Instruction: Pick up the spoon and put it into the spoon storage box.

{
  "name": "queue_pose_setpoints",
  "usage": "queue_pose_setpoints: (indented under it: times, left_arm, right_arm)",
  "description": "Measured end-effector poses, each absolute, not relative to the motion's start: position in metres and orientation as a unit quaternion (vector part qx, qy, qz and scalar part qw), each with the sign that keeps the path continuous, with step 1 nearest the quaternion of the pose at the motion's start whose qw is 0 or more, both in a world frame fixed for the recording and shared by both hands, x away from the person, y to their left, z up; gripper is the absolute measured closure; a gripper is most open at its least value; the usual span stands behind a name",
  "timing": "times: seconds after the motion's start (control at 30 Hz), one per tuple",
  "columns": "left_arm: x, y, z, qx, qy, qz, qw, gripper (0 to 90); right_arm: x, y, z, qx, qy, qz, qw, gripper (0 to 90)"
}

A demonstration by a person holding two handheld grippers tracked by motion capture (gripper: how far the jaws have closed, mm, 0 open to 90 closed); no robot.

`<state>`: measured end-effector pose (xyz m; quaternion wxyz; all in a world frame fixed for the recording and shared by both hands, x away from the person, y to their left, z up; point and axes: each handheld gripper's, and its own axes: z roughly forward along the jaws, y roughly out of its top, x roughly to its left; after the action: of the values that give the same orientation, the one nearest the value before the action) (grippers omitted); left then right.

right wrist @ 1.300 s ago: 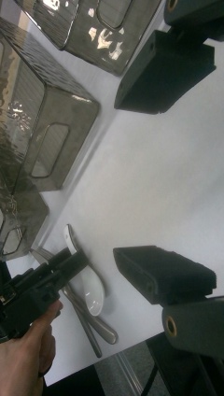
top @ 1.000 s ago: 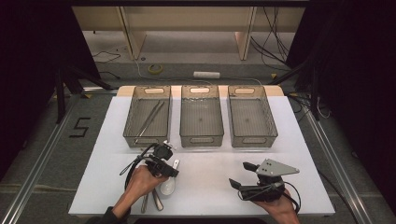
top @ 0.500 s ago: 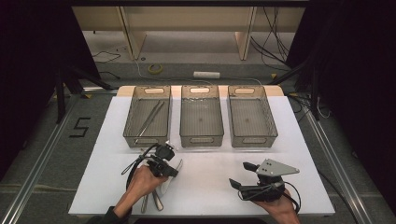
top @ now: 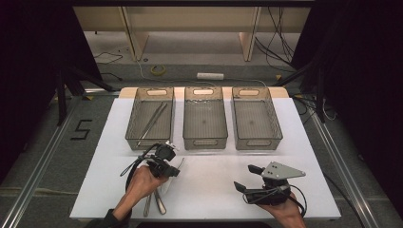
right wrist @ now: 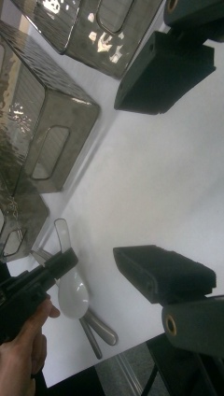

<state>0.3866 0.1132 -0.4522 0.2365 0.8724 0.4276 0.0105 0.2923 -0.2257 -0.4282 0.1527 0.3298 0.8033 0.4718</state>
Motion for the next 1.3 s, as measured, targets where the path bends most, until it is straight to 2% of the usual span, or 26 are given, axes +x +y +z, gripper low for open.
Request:
queue_pose_setpoints:
  times: [0.73,1.3]
  left_arm:
    - [0.4,0.13,-0.399,0.839,0.424,0.035,0.34,85.1]
    - [0.439,0.118,-0.373,0.829,0.419,0.061,0.365,85.0]
  right_arm:
    - [0.294,-0.227,-0.429,0.334,0.799,0.476,0.153,25.0]
    - [0.295,-0.227,-0.429,0.337,0.797,0.478,0.151,24.9]
